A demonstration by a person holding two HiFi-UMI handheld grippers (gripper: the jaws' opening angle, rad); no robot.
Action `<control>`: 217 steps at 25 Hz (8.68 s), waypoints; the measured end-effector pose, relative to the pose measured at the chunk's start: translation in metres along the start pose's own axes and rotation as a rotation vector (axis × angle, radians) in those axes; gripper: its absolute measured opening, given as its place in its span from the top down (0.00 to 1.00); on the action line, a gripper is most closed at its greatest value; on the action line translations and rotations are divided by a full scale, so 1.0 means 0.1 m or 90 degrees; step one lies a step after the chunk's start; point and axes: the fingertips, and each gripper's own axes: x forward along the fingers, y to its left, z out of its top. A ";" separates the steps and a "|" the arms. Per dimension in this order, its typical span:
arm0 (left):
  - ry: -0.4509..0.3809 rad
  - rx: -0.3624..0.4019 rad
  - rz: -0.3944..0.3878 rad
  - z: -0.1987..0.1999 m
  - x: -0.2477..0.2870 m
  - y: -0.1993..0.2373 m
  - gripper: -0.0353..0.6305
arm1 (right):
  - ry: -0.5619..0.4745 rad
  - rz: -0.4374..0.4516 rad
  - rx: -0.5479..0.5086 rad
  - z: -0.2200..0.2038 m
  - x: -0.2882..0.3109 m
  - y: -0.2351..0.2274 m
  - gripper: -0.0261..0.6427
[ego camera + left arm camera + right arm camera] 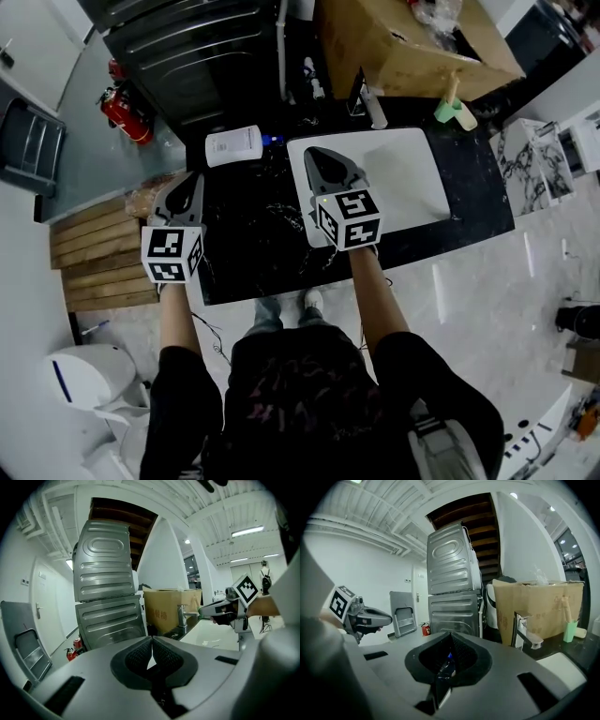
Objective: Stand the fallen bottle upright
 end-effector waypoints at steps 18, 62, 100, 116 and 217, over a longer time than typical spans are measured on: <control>0.155 0.223 -0.179 -0.52 1.08 0.08 0.63 | 0.059 -0.033 0.023 -0.39 0.47 -0.22 0.94; 0.322 0.381 -0.446 -1.13 1.80 -0.01 0.41 | 0.295 0.134 -0.115 -1.13 1.62 -0.26 0.66; 0.186 0.253 -0.402 -0.89 1.77 0.00 0.42 | 0.182 0.117 -0.093 -0.32 1.59 -0.17 0.78; 0.138 0.167 -0.360 -0.94 1.58 0.33 0.42 | 0.121 0.191 -0.144 0.27 1.81 0.48 0.78; -0.026 -0.062 0.012 0.16 0.02 0.56 0.92 | -0.044 0.093 -0.076 0.87 0.21 0.46 0.94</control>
